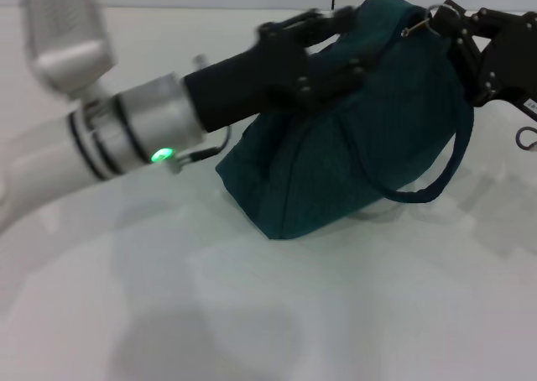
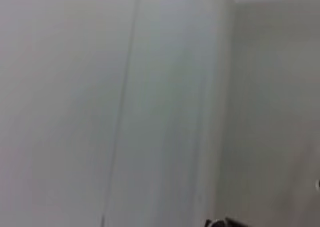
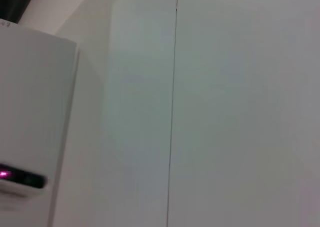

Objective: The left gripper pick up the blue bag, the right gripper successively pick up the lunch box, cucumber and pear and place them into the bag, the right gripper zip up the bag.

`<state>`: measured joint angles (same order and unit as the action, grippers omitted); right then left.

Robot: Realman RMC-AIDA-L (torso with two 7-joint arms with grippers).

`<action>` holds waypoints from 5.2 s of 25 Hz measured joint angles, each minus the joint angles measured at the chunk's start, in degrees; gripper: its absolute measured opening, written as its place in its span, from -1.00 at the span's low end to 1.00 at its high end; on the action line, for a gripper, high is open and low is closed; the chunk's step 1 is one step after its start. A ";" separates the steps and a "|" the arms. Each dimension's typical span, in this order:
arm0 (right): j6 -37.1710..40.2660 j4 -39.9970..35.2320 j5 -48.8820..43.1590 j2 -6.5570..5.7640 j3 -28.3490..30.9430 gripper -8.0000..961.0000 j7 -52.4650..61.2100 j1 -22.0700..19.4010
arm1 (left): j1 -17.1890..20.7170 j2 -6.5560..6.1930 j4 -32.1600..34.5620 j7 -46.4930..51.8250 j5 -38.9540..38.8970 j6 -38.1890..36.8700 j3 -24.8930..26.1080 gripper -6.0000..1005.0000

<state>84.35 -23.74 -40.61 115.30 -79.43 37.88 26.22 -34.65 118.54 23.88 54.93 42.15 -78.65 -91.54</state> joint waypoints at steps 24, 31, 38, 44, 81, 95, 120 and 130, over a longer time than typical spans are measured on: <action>0.37 0.12 0.25 -0.08 0.32 -0.95 -0.07 -0.19 | 1.92 1.17 11.74 4.01 10.84 17.53 -0.47 -0.01; 0.20 0.53 0.73 0.06 0.38 -0.95 0.03 -0.16 | 2.48 1.14 11.76 -2.24 10.91 17.81 -0.49 -0.27; -1.07 1.05 1.50 0.25 1.08 -0.95 4.09 0.63 | 2.98 1.24 11.56 -12.84 10.90 17.47 -0.48 -0.50; -2.91 1.41 2.32 0.15 1.30 -0.95 8.89 1.20 | 3.63 1.35 11.51 -16.56 10.01 15.72 -0.21 -0.60; -4.90 2.97 1.10 -3.18 1.22 -0.95 13.69 -2.66 | 8.60 0.96 10.45 -14.01 3.63 14.07 1.62 -0.87; -6.68 3.35 -1.90 -1.03 1.17 -0.64 17.14 1.43 | 8.97 0.91 10.39 -17.55 10.61 9.38 5.50 -0.87; -16.83 0.79 -10.80 -4.34 5.40 0.12 15.39 -1.72 | 3.88 1.20 7.95 -20.62 9.59 11.72 5.49 -0.86; -19.76 0.27 -16.09 -2.50 5.37 0.12 15.34 1.17 | 4.09 1.43 7.93 -20.66 9.50 11.95 5.31 -0.85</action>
<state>64.58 -23.47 -56.70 112.79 -74.05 53.22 27.39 -30.56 119.97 31.81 34.28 51.66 -66.70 -86.23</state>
